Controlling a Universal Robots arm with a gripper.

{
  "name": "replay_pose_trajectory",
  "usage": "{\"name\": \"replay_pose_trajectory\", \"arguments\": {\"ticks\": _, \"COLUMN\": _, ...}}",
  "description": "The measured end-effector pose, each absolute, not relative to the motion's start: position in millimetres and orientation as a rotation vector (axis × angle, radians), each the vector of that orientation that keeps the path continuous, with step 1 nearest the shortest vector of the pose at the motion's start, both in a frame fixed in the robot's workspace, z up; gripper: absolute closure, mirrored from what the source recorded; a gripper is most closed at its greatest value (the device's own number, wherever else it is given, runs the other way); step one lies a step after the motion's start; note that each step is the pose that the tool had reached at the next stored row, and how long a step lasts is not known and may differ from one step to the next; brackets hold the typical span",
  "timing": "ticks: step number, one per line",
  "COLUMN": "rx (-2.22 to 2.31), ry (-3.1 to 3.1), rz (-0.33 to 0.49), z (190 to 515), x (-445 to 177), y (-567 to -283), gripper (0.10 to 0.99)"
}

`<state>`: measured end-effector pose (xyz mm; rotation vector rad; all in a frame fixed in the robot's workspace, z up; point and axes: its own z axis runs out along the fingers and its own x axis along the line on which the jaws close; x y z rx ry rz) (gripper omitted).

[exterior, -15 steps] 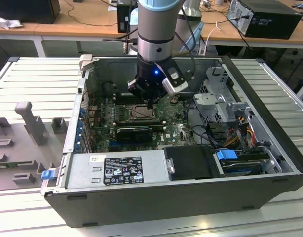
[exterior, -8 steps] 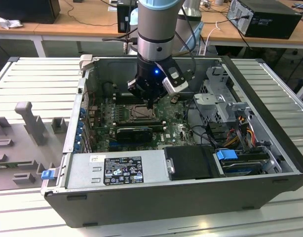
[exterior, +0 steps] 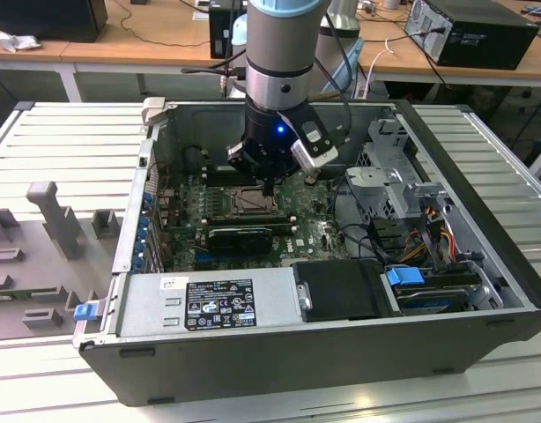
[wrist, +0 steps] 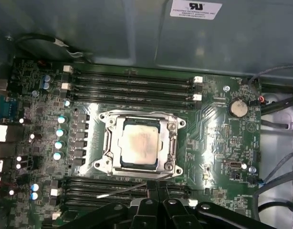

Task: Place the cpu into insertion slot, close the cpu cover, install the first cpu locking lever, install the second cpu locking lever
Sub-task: 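Install the second cpu locking lever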

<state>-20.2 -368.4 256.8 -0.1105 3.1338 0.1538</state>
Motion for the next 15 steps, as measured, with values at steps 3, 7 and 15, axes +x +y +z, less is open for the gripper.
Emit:
{"name": "replay_pose_trajectory", "arguments": {"ticks": 3, "rx": -0.108, "ry": 3.196, "rz": 0.170, "z": 256.8, "x": -20.2, "y": -368.4, "gripper": 0.980}}
{"name": "replay_pose_trajectory", "arguments": {"ticks": 7, "rx": -0.107, "ry": 3.205, "rz": 0.171, "z": 255.4, "x": -21.5, "y": -368.5, "gripper": 0.980}}
{"name": "replay_pose_trajectory", "arguments": {"ticks": 15, "rx": -0.108, "ry": 3.202, "rz": 0.208, "z": 252.9, "x": -22.2, "y": -368.4, "gripper": 0.980}}
